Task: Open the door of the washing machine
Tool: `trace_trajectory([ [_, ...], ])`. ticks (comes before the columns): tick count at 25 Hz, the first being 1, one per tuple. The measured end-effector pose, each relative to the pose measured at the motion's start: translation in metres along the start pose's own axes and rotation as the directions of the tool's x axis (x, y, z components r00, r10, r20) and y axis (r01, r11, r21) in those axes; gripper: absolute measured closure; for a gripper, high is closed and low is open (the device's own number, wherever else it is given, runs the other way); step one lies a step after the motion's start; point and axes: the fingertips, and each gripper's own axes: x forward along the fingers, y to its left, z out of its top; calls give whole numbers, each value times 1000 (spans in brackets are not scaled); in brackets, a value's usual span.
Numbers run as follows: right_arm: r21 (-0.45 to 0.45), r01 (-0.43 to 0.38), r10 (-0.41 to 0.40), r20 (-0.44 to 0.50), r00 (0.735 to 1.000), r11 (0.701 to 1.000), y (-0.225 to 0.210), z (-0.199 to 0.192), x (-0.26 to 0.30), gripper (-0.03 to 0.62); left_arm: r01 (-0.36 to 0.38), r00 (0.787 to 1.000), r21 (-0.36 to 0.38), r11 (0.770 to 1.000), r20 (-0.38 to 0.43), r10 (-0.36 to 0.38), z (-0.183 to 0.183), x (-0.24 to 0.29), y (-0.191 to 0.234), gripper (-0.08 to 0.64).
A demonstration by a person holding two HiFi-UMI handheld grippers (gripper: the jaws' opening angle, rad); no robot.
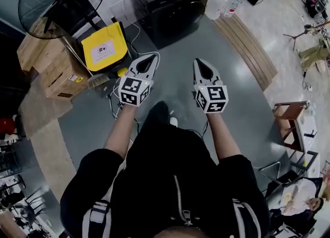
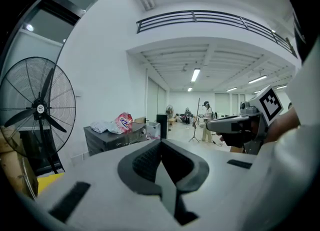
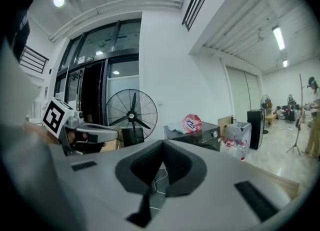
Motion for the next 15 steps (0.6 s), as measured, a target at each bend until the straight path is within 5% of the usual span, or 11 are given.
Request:
trace_trajectory([
  [15,22,37,-37,-21,999,999,-106,7,106,589,53,998,-5,999,-29,-53,0,159,52,555],
])
